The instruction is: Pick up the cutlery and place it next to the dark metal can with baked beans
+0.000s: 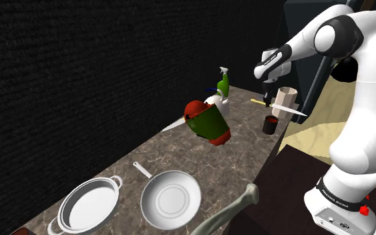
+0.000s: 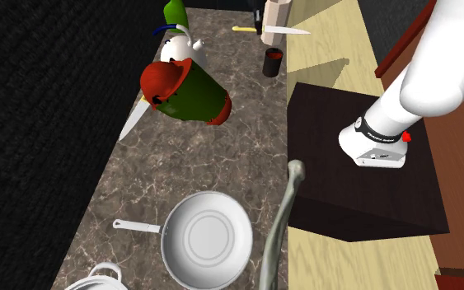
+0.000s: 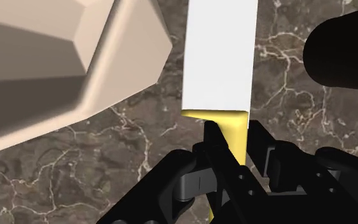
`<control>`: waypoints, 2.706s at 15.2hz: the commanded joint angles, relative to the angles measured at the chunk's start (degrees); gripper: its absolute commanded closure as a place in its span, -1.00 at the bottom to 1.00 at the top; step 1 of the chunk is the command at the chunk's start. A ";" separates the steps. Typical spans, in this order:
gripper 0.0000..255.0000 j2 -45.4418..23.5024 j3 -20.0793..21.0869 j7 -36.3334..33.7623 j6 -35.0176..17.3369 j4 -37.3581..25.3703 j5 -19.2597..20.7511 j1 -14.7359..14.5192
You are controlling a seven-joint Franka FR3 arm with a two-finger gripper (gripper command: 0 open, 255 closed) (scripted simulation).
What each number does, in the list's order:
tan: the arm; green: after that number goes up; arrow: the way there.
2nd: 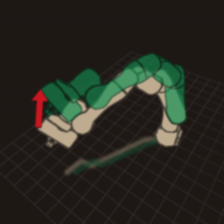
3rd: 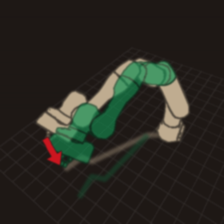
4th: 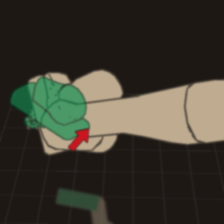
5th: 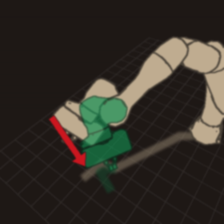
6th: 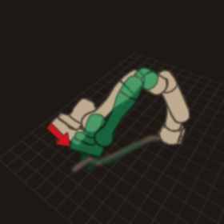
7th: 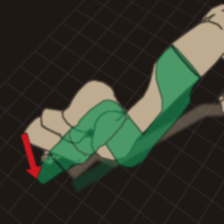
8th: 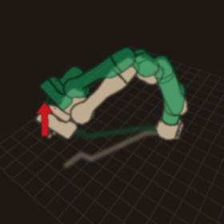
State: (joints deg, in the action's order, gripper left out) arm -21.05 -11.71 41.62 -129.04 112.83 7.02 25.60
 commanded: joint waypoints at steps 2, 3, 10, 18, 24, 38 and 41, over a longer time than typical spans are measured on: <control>1.00 -1.35 0.11 -0.26 -1.82 0.48 -0.11 0.03; 1.00 -1.87 0.15 -0.31 -2.44 0.58 -0.16 0.07; 1.00 -5.72 0.42 -0.63 -6.61 0.96 -0.52 0.38; 1.00 -8.60 0.65 -0.84 -9.36 0.86 -0.79 0.62; -1.00 -8.60 0.65 -0.84 -9.36 0.86 -0.79 0.62; -1.00 -3.75 0.49 -1.09 -3.48 -0.12 -0.41 -0.34; -1.00 -3.75 0.49 -1.09 -3.48 -0.12 -0.41 -0.34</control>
